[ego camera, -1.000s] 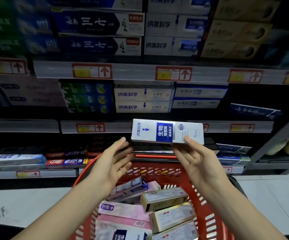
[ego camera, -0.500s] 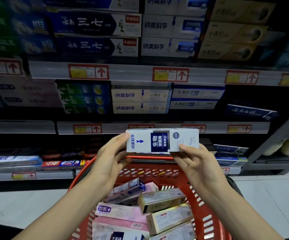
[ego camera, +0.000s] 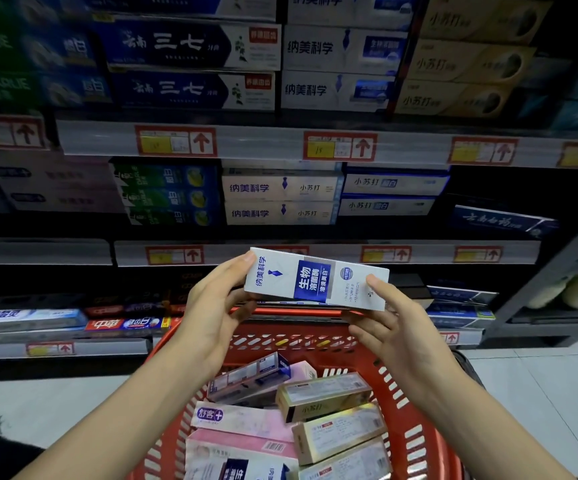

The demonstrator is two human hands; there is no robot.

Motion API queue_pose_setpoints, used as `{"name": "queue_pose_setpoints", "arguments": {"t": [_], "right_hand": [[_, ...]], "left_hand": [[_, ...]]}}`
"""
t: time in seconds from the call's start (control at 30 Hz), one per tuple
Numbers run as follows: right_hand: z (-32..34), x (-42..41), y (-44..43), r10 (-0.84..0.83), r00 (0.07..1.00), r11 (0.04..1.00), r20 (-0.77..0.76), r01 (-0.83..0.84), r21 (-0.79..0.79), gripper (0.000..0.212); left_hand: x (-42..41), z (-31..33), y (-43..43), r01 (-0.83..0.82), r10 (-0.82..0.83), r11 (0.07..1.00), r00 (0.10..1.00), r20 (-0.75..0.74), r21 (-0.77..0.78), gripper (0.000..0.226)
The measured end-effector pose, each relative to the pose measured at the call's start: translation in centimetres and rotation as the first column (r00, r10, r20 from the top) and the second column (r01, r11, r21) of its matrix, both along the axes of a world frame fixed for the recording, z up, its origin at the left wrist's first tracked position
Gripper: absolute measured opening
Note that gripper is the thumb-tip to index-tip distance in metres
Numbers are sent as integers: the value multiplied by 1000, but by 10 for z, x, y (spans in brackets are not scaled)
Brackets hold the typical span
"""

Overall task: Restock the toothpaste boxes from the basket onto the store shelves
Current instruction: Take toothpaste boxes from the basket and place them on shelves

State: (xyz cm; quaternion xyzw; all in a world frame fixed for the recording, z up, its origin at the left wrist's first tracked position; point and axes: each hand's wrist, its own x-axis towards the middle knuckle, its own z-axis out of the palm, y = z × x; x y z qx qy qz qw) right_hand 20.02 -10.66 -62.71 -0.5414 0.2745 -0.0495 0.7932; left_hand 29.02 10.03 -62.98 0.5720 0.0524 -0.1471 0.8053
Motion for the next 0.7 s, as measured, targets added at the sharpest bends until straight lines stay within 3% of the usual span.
{"name": "queue_pose_setpoints", "arguments": {"t": [0.23,0.7], "right_hand": [[-1,0,6,22,998,999,-61,-24,-29,52],[-11,0,11,-18,998,999,-62,16,-46,50]], "left_hand": [[7,6,1,-42,40,998,998,-48,-41,15],[1,15,4,-68,51,989,990,-134,-128,12]]}}
